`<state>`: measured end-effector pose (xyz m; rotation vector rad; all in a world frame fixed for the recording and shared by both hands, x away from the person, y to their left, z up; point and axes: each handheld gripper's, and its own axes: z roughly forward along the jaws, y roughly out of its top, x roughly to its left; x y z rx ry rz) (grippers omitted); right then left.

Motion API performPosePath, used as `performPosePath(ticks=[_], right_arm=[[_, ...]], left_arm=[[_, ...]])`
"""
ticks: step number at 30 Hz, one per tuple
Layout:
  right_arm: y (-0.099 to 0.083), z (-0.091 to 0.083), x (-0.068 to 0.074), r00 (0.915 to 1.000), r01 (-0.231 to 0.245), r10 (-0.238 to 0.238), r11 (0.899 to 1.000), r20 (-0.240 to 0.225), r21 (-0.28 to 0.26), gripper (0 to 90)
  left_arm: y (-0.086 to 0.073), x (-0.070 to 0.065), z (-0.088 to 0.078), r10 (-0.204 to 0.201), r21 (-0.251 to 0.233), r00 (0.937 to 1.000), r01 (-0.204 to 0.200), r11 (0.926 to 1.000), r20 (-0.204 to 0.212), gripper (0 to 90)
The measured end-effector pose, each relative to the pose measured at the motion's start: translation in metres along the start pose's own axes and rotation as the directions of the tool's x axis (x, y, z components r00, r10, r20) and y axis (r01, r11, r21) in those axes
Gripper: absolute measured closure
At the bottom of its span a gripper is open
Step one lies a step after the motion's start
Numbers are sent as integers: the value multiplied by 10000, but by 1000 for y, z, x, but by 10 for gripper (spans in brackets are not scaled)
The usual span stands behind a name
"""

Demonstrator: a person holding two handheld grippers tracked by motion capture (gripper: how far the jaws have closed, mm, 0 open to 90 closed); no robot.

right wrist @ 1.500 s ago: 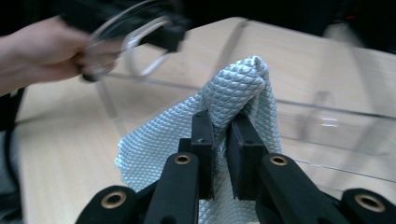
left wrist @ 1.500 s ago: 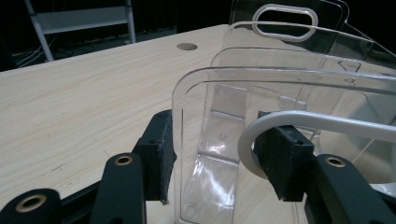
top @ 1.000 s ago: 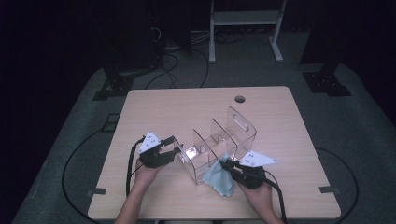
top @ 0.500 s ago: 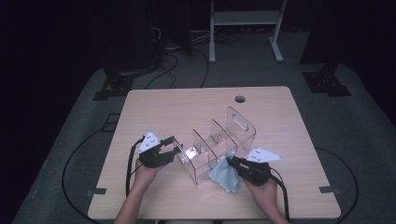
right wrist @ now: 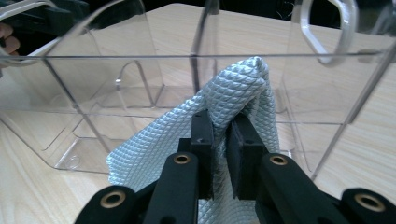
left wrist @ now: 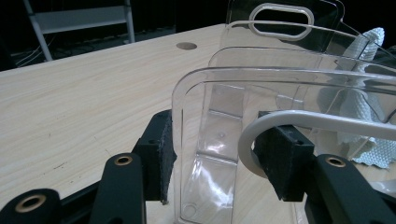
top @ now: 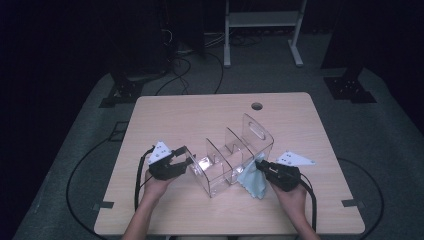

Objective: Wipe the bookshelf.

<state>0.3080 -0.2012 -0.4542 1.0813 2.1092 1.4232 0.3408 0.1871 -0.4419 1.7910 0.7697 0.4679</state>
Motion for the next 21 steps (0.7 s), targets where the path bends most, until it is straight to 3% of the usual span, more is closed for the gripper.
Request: performPosePath(ticks=[3, 6, 8, 11, 14, 19, 21], right_arm=[[-2, 3, 6, 9995, 50, -46, 9999, -300, 117, 812], [-3, 7, 17, 9980, 412, -400, 9989, -496, 230, 812], [-2, 6, 13, 9982, 322, -309, 9992, -514, 244, 812], [-2, 2, 2, 9999, 71, -70, 9999, -81, 127, 812], [-3, 0, -4, 9999, -163, 163, 9998, 15, 60, 812], [-2, 7, 12, 9990, 321, -313, 9992, -330, 255, 811], [-2, 7, 16, 9977, 206, -190, 9995, -643, 229, 812]], left_arm=[[0, 0, 0, 4, -13, 10000, -4, 10000, 18, 479], [0, 1, -1, 12, 24, 10000, -12, 10000, 18, 479], [0, 0, -1, 25, 20, 10000, -25, 10000, 44, 478], [0, 0, -1, 28, 24, 10000, -28, 10000, 70, 478], [0, 1, -1, 27, 24, 9999, -27, 10000, 98, 478], [0, 2, -2, 18, 44, 9999, -19, 10000, 115, 478], [0, 3, -3, 63, 46, 9999, -64, 10000, 141, 477]])
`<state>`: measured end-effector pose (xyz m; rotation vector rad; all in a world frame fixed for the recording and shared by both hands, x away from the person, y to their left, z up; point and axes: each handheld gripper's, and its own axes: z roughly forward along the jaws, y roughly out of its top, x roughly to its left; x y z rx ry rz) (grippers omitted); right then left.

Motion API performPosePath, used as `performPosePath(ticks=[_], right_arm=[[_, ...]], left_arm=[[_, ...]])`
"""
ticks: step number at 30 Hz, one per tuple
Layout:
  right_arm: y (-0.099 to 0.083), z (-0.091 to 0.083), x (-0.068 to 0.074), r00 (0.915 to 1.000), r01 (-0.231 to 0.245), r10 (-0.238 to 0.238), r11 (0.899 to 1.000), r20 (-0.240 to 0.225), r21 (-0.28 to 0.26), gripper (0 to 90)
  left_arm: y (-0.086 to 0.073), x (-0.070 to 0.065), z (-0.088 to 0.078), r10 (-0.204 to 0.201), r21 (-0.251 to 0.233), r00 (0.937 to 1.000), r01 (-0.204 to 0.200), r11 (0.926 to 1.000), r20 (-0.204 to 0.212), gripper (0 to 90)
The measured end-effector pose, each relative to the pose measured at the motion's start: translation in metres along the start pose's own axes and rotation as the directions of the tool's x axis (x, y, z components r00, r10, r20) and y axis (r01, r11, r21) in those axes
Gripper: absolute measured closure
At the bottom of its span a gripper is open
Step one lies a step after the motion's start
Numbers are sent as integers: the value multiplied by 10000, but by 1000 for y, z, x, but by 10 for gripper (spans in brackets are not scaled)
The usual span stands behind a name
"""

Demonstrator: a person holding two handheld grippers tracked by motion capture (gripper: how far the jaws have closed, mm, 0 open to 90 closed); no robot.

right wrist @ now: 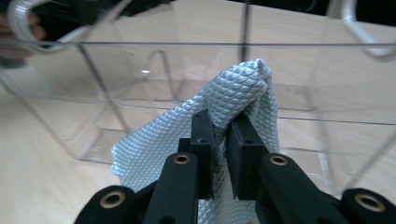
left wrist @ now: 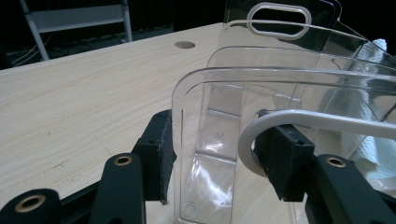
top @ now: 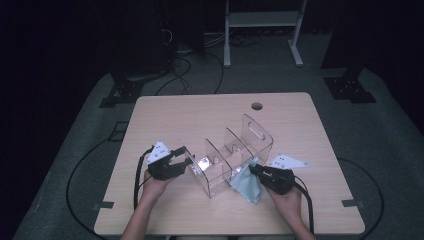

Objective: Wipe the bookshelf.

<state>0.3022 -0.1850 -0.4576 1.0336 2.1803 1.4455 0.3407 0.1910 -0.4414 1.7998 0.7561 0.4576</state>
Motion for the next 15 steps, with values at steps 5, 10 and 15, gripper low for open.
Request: performPosePath(ticks=[5, 10, 15], right_arm=[[3, 0, 5, 9996, 218, -217, 9998, -151, 31, 813], [4, -8, -11, 9993, -171, 178, 9996, 334, -207, 812], [3, -3, -3, 9999, -14, 16, 9999, 170, -122, 812]], left_arm=[[0, 3, -3, 73, 95, 9998, -75, 9999, 167, 475], [-1, 9, -8, 55, 145, 9993, -60, 9999, 361, 474], [-1, 9, -8, 25, 137, 9996, -29, 9999, 279, 474]])
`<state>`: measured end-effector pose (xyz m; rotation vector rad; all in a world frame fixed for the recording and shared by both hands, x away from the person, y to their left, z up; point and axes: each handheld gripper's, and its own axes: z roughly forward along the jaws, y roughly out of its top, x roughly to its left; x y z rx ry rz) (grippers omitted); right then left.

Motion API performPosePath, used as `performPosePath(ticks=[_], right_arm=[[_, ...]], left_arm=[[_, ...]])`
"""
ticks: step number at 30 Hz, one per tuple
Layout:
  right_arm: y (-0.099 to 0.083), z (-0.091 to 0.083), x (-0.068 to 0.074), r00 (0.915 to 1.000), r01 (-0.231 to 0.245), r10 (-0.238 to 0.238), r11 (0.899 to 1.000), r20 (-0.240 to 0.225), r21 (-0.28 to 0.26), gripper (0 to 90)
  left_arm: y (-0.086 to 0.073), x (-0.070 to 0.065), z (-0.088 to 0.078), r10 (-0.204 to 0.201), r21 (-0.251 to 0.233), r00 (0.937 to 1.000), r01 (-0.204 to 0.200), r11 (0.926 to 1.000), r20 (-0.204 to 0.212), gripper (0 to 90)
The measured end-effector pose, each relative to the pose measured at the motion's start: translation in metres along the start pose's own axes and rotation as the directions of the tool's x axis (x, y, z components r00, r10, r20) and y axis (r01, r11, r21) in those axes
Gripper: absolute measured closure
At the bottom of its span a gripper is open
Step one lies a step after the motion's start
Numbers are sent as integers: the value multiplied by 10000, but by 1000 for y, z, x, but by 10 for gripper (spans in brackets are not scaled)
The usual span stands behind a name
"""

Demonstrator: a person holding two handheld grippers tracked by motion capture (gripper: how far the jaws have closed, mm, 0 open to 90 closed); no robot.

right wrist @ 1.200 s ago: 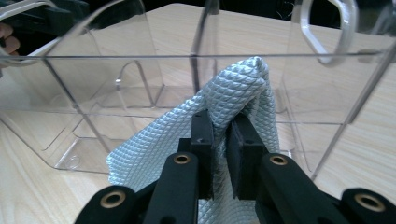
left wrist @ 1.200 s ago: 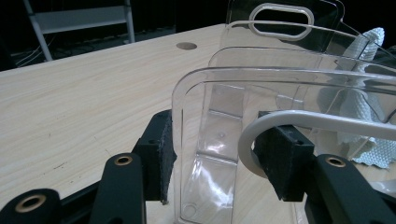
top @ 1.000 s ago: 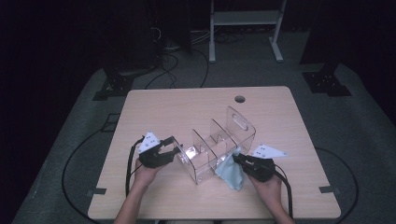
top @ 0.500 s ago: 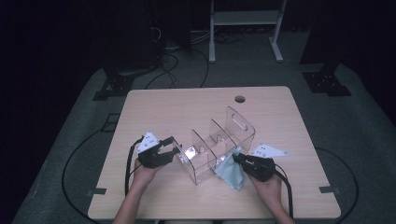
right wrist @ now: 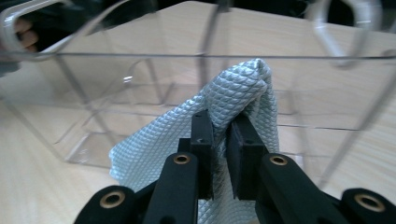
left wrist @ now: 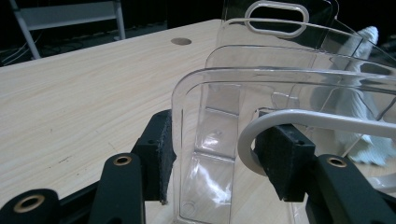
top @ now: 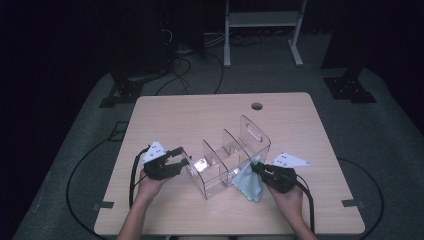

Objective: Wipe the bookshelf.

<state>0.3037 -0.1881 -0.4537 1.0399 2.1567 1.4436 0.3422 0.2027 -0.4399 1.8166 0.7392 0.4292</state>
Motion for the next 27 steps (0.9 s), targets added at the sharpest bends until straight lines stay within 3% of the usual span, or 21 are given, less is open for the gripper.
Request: performPosePath(ticks=[4, 14, 20, 24, 27], right_arm=[[0, 5, 11, 9989, 308, -303, 9994, -358, 157, 812], [4, -3, -5, 10000, -36, 37, 9999, 88, -122, 812], [4, 3, 8, 9995, 173, -174, 9998, -251, -38, 812], [6, 6, 20, 9974, 505, -503, 9987, -525, 28, 813], [6, 5, 16, 9983, 409, -410, 9992, -415, -19, 813]], left_arm=[[0, 0, 0, -24, -5, 9999, 24, 10000, -120, 473], [1, 0, 1, -200, 60, 9994, 202, 9998, -285, 463], [2, 2, 1, -539, 192, 9973, 549, 9983, -493, 442], [3, 0, 1, -473, 208, 9962, 490, 9986, -734, 467], [4, -2, 1, -336, 197, 9947, 357, 9992, -972, 479]])
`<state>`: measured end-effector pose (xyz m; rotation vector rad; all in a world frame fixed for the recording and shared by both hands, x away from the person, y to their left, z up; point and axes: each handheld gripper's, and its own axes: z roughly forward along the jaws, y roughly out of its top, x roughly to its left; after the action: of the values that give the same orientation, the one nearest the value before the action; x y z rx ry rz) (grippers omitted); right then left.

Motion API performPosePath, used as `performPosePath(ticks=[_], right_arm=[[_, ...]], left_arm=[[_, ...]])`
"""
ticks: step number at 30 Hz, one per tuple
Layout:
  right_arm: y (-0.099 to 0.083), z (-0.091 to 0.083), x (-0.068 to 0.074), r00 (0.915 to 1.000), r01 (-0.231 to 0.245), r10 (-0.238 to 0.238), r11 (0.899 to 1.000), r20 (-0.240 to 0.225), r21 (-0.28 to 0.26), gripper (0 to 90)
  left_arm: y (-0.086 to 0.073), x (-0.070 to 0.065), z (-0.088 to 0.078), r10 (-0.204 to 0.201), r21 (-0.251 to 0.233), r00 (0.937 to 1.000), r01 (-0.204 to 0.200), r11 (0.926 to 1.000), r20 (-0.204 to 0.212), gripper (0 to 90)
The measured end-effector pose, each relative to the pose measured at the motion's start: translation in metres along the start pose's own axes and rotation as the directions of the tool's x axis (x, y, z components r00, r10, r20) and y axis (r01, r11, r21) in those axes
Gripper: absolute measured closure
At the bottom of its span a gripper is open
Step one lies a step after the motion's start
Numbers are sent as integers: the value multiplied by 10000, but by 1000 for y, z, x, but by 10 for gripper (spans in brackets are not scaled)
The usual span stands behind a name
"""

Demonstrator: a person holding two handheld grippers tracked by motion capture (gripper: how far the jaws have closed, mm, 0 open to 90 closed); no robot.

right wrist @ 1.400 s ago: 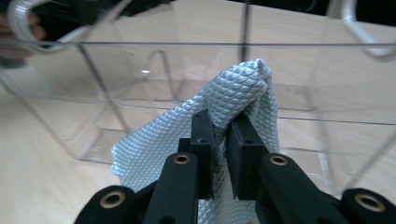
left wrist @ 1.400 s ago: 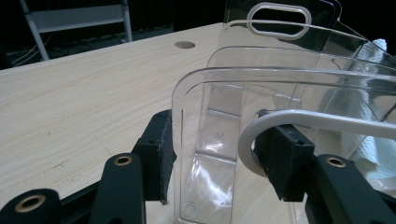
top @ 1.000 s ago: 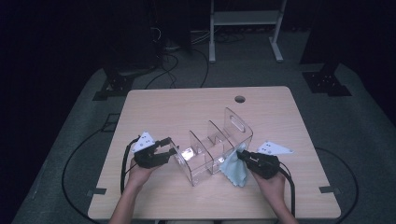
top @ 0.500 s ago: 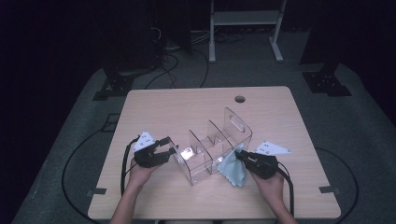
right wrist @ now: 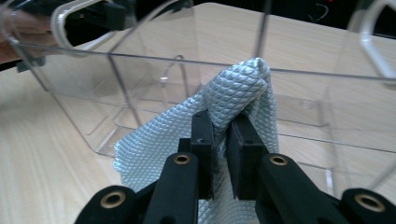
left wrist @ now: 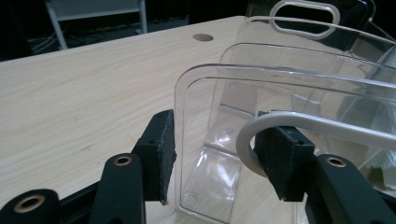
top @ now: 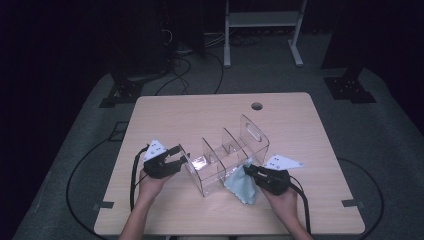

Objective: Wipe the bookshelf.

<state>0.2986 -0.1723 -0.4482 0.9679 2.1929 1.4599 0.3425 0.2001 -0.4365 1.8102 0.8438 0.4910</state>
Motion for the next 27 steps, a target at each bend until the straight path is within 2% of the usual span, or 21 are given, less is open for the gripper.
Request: performPosePath(ticks=[5, 8, 14, 16, 18, 19, 20, 21, 22, 23, 25, 26, 27], right_arm=[[-1, -11, -12, 9988, -257, 264, 9996, 418, -150, 812], [-2, -16, -14, 9979, -186, 192, 9998, 623, -111, 812], [-3, -24, -31, 9926, -482, 506, 9985, 1105, -248, 813], [-3, -22, -28, 9915, -481, 510, 9985, 1199, -269, 813], [-3, -18, -21, 9961, -368, 381, 9992, 802, -172, 813], [-2, -16, -17, 9970, -242, 250, 9996, 737, -111, 813], [-2, -13, -13, 9973, -35, 37, 10000, 728, -27, 812], [-1, -13, -11, 9971, 86, -86, 10000, 759, 9, 813], [0, -13, -12, 9973, 118, -121, 9999, 729, 46, 813], [0, -15, -15, 9970, 9, -8, 10000, 779, -8, 813], [0, -20, -24, 9945, -274, 291, 9994, 1002, -189, 813], [0, -23, -29, 9931, -454, 479, 9986, 1075, -256, 813], [-1, -25, -32, 9919, -566, 602, 9978, 1118, -354, 813]], left_arm=[[-2, 4, -2, 60, -130, 9999, -58, 9999, 102, 487], [-3, 9, -5, 69, -149, 9997, -66, 9999, 222, 494], [-5, 15, -8, -203, -257, 9992, 212, 9994, 343, 510], [-5, 15, -8, -237, -253, 9991, 246, 9994, 346, 510], [-5, 15, -8, -197, -264, 9991, 207, 9994, 364, 510], [-5, 15, -8, -199, -255, 9992, 208, 9995, 351, 510], [-5, 16, -8, -234, -330, 9984, 251, 9991, 514, 520], [-5, 16, -10, -215, -475, 9982, 242, 9986, 551, 615], [-4, 16, -10, -132, -462, 9979, 161, 9988, 630, 638], [-4, 15, -10, -68, -456, 9983, 95, 9989, 583, 624], [-2, 15, -7, -107, -219, 9994, 115, 9997, 322, 478], [-2, 15, -6, 33, -145, 9996, -29, 9999, 274, 463], [-3, 15, -5, -2, -164, 9997, 6, 9999, 251, 464]])
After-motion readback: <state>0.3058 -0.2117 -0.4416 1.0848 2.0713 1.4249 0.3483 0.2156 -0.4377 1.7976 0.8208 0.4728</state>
